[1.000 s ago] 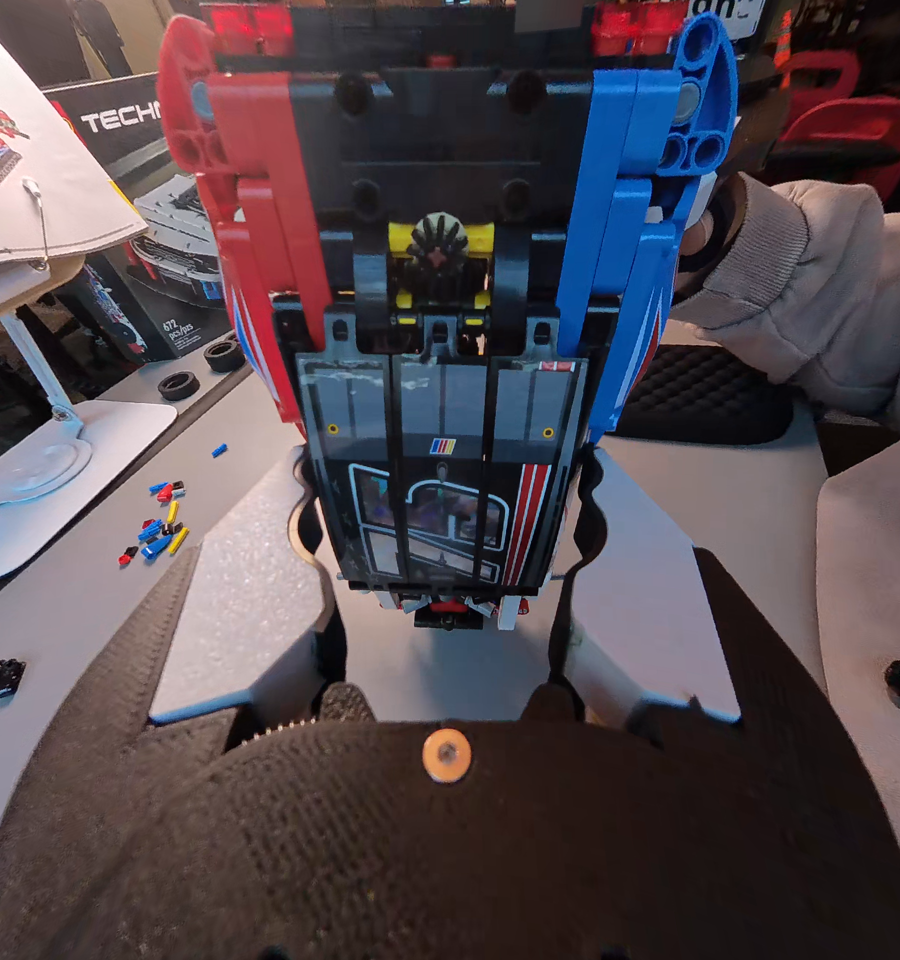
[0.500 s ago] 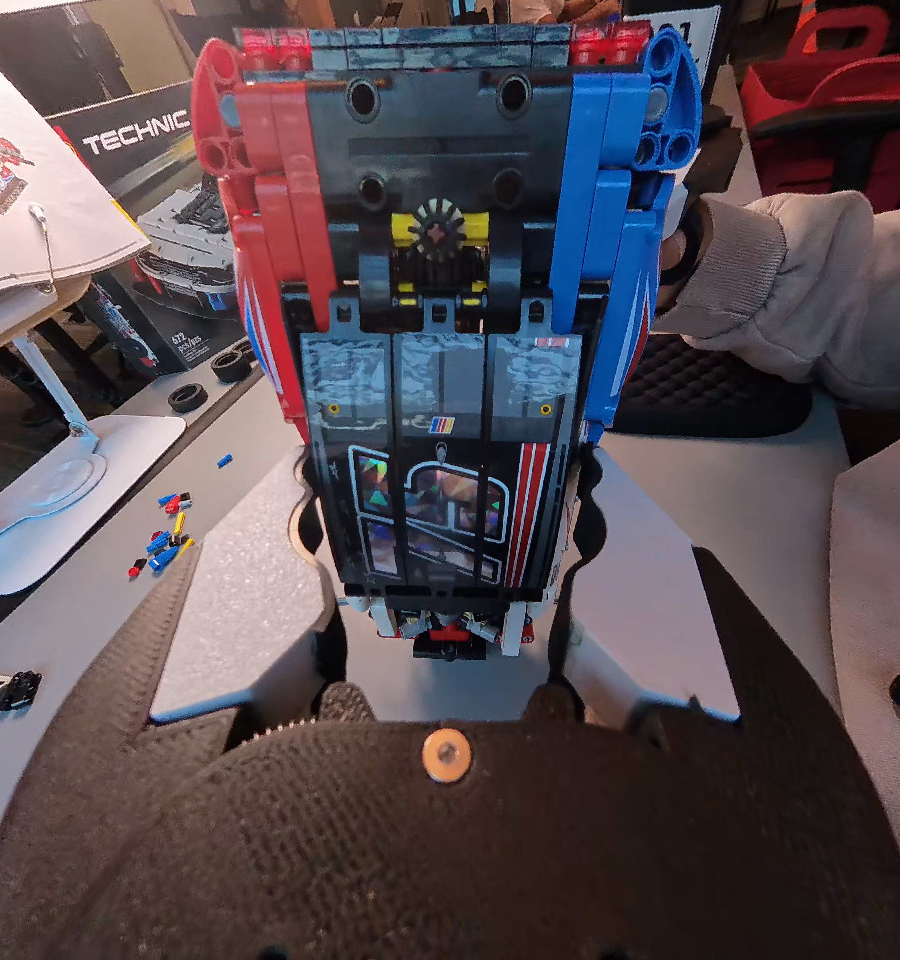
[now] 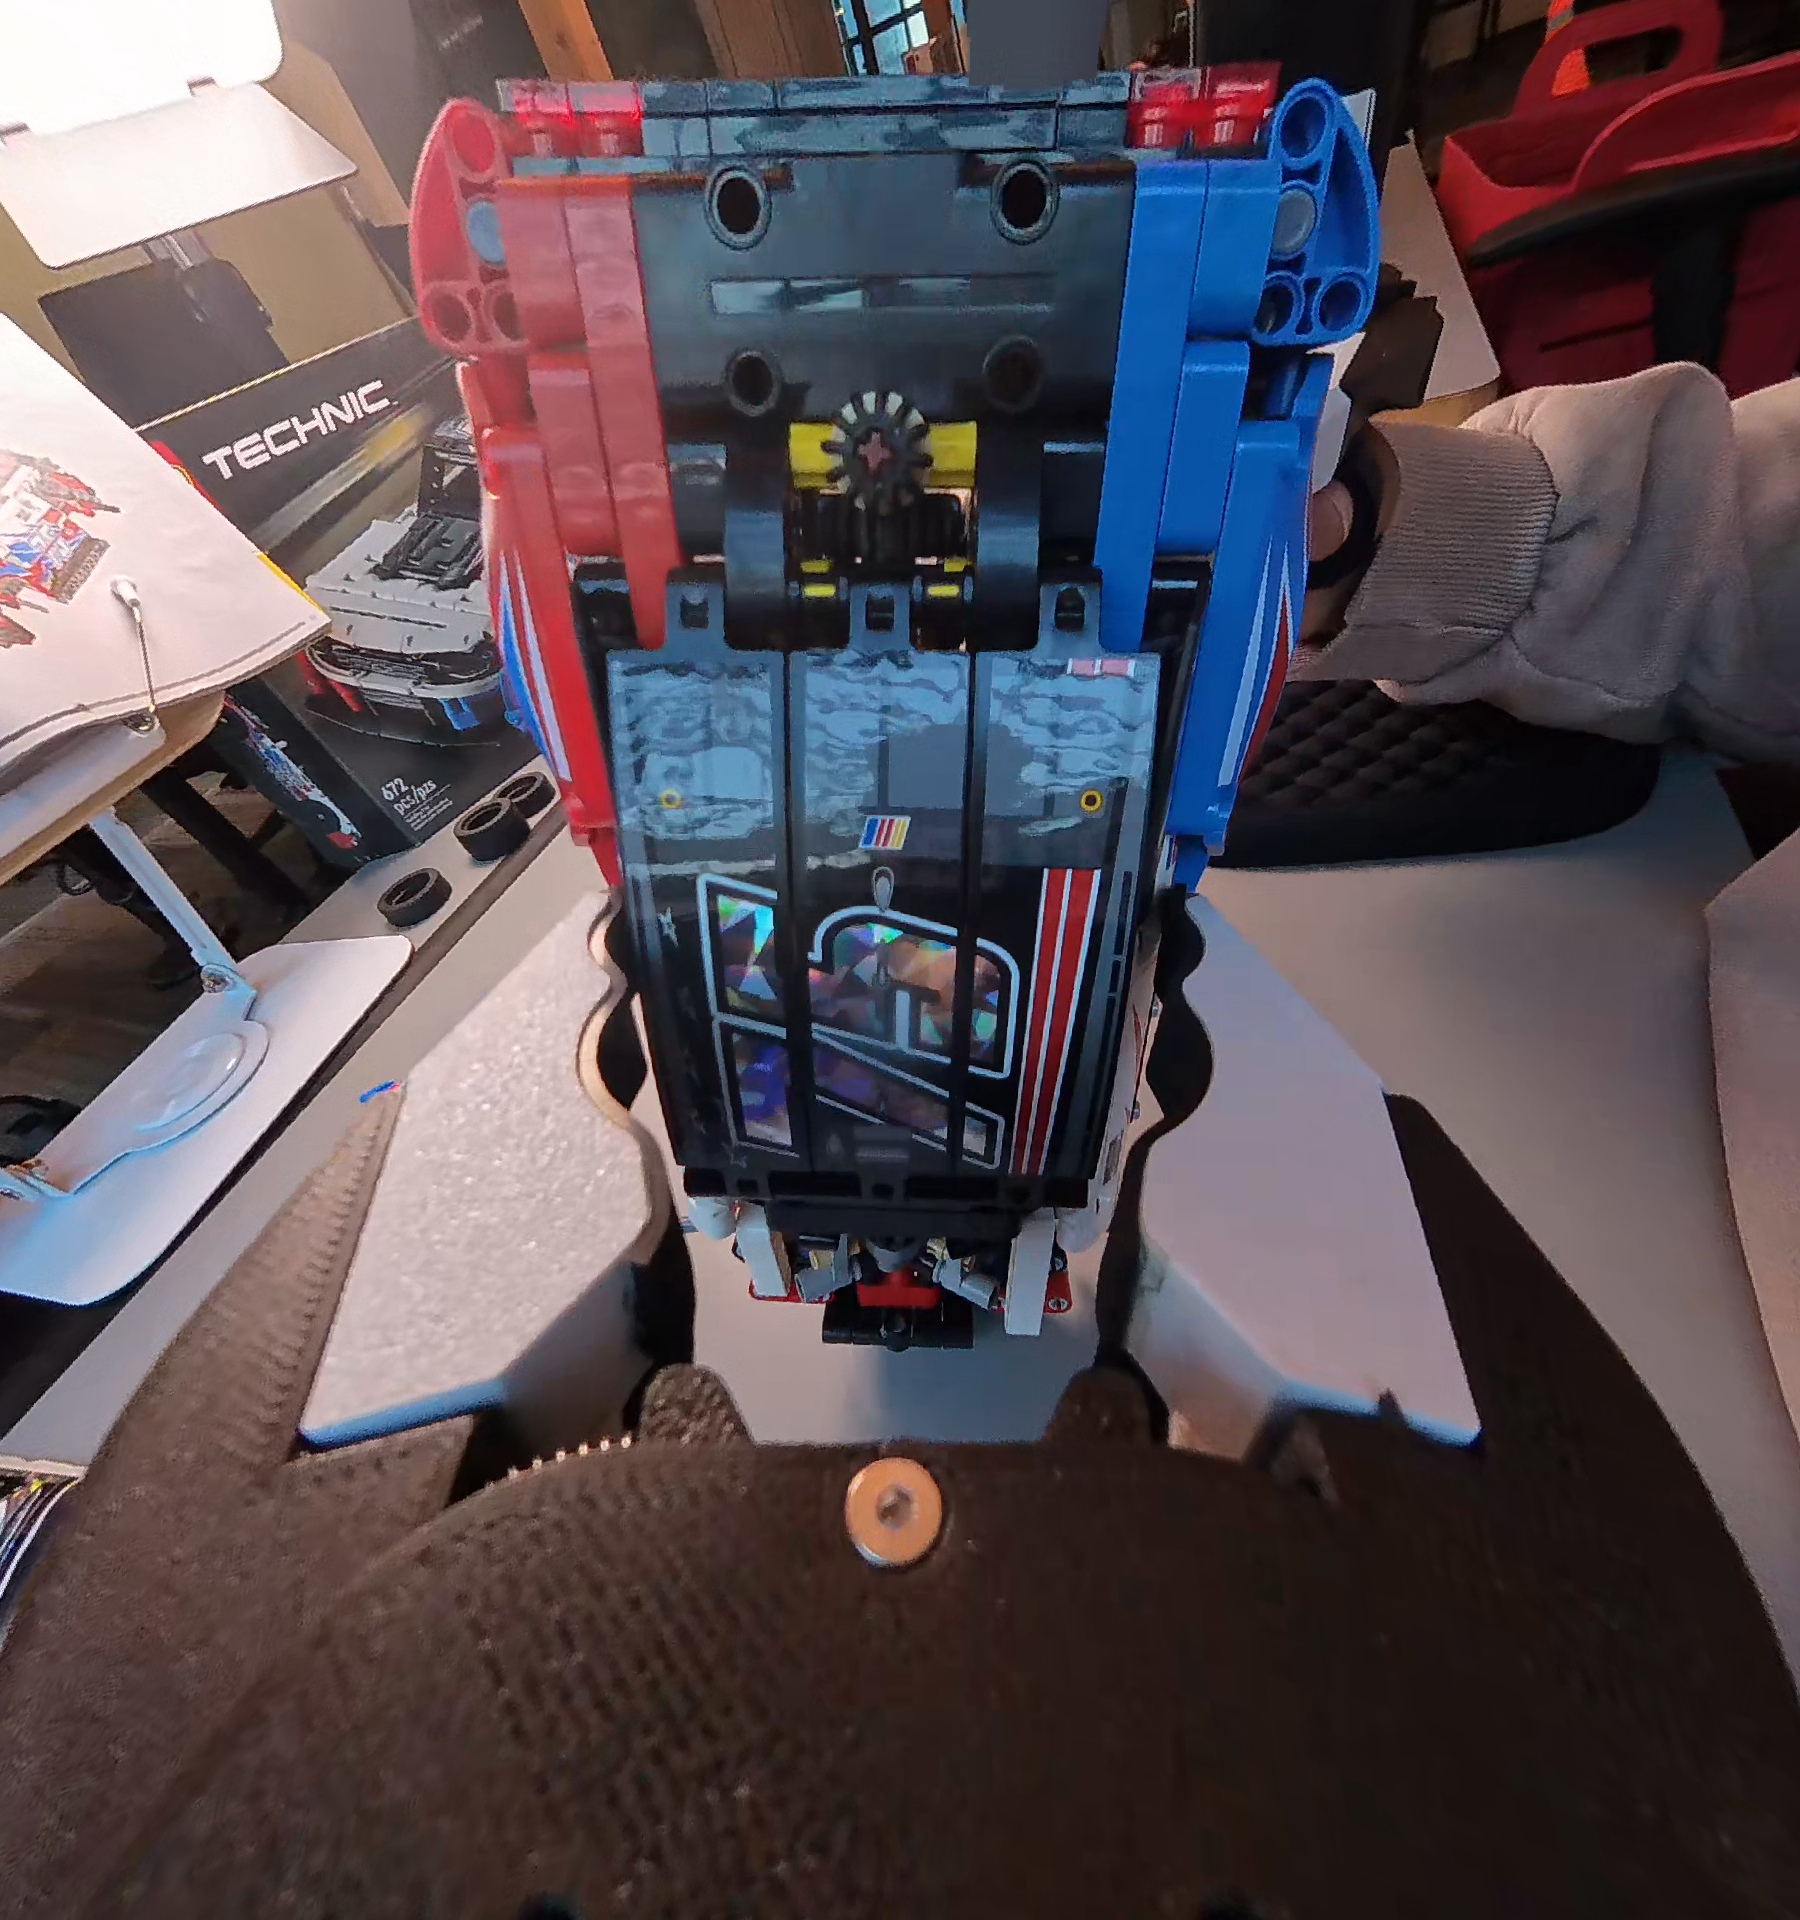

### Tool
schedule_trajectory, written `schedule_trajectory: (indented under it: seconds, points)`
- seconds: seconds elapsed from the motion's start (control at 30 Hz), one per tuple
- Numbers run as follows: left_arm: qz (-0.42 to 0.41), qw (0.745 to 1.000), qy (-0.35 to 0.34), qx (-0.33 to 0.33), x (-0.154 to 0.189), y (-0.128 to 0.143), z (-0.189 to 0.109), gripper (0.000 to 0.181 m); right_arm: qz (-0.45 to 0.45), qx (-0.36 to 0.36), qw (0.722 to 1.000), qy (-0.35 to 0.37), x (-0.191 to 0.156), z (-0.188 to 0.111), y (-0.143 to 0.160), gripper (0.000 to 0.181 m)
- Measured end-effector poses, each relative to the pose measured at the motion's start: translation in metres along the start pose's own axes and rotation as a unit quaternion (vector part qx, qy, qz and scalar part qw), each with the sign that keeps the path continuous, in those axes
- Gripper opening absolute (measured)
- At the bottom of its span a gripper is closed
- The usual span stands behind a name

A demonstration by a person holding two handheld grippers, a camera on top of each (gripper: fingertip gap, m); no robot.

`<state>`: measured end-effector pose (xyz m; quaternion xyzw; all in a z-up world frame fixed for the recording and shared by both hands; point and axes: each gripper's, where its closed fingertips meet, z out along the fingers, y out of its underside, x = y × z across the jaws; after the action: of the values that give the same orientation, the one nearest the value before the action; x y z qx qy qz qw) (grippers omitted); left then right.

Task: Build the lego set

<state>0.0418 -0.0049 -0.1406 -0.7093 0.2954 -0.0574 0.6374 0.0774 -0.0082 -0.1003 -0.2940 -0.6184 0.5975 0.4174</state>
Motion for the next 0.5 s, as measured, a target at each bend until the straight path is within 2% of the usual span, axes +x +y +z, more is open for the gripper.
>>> schedule_trajectory:
  seconds: [0.5]
  points:
    - [0.013,1.000,-0.013,0.003,0.0026,-0.0011,0.0059,0.097,0.003,0.017,1.000,-0.005,0.0034,-0.0086,0.0046,0.027]
